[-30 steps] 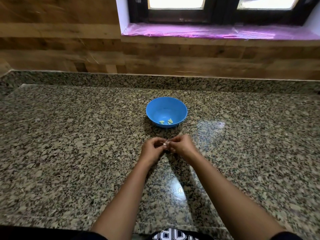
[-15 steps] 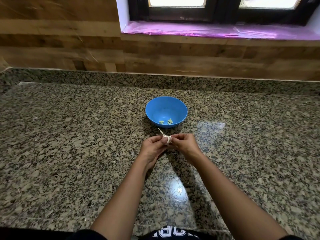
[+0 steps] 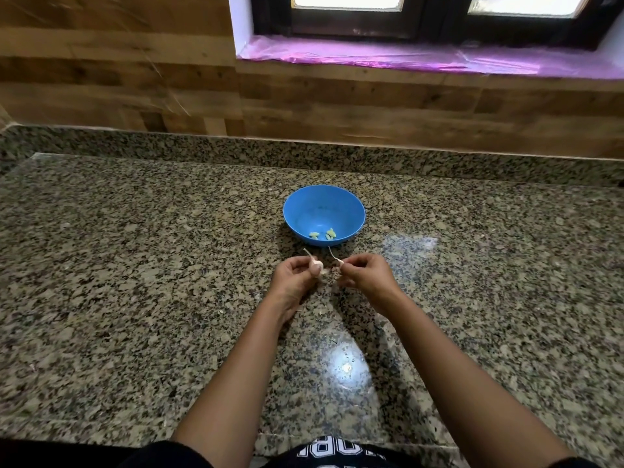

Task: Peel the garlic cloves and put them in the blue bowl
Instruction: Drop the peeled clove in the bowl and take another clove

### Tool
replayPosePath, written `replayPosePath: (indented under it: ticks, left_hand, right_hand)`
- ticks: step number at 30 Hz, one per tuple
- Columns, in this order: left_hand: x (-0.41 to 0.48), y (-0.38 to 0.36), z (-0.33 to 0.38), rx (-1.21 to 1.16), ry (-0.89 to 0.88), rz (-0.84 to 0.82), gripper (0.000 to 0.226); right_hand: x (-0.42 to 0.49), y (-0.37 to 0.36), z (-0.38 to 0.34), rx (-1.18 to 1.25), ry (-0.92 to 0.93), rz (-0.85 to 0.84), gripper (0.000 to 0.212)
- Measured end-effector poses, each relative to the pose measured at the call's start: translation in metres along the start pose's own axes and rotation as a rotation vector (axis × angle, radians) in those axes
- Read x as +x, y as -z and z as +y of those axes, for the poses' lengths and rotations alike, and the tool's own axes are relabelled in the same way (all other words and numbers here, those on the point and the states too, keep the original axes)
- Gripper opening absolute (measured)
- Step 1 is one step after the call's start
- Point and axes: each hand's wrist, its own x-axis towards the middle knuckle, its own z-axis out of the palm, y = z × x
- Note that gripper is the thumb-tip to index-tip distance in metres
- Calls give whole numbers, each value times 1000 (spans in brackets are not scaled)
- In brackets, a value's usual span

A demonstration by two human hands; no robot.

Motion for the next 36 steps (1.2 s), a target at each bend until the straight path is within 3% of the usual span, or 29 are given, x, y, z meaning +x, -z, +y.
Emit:
replayPosePath:
  ticks: [6,14,18,24,36]
  left_hand:
    - [1,8,-19,674,-285,139,14]
    - [-33,9,-43,964,-432,103,65]
    - [-64,11,-69,1202,-487,195,58]
    - [-56,8,-76,1585,-505,-81,68]
    - [-52,5,-76,1685,-455,-98,66]
  right_hand:
    - [-8,13,5,-79,-21,33,5]
    - [-19,28,13,-592,87,60,9]
    - [-22,27,16,-860,142,28,8]
    - [-25,20,18,-1243,311,-66,13]
    - [-25,12,21,-1425,386,-82,14]
